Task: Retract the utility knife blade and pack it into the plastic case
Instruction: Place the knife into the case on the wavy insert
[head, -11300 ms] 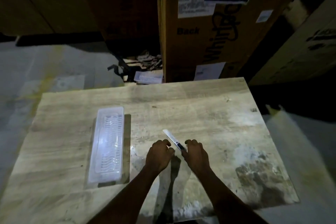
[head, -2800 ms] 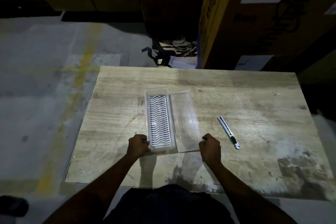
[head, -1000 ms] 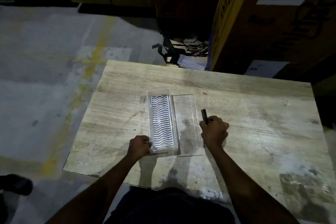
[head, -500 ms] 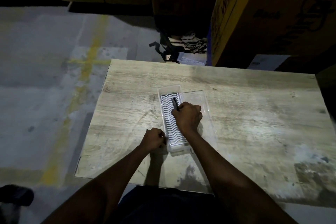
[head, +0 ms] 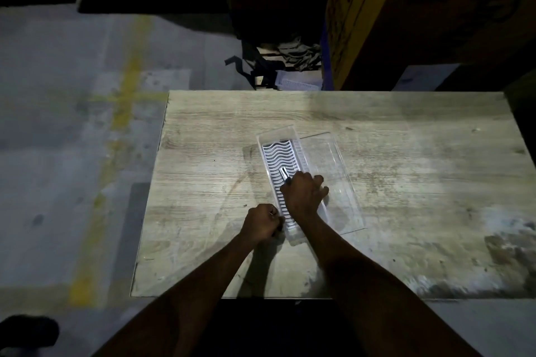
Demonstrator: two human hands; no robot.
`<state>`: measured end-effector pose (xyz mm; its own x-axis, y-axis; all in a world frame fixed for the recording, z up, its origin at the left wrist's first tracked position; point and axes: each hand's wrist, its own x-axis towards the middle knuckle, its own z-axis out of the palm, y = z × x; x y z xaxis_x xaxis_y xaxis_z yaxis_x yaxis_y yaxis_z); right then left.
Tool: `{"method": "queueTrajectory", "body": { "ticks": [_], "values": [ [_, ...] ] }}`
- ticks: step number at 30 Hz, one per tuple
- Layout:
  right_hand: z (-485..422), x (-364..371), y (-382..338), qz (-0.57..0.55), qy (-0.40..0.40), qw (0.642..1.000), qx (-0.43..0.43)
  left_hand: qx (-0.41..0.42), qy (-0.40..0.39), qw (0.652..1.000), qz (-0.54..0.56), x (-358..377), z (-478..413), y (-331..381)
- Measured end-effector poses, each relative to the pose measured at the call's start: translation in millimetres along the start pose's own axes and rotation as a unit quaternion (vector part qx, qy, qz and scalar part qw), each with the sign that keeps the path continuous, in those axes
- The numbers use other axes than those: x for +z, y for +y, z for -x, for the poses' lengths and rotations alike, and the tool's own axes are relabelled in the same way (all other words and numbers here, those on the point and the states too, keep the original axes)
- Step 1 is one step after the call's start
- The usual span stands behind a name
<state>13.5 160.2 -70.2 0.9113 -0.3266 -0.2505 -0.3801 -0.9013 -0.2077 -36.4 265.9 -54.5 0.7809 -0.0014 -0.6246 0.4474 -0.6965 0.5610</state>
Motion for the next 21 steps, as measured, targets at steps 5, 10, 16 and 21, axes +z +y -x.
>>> {"method": "queueTrajectory", "body": {
  "ticks": [5, 10, 16, 21],
  "values": [
    [0.4, 10.3, -2.9, 0.033, 0.017, 0.999, 0.008, 0.001, -0.005, 1.000, 0.005, 0.9, -3.7, -3.3],
    [1.8, 11.9, -1.0, 0.055, 0.015, 0.998, 0.002, 0.005, -0.015, 1.000, 0.010, 2.2, -6.5, -7.4],
    [0.7, 17.2, -0.7, 0.088, 0.013, 0.996, 0.004, 0.004, -0.020, 1.000, 0.019, 2.1, -8.3, -7.5],
    [0.1, 18.5, 1.2, 0.104, 0.009, 0.995, -0.006, 0.006, -0.021, 1.000, 0.019, 3.1, -8.3, -7.7]
  ]
}}
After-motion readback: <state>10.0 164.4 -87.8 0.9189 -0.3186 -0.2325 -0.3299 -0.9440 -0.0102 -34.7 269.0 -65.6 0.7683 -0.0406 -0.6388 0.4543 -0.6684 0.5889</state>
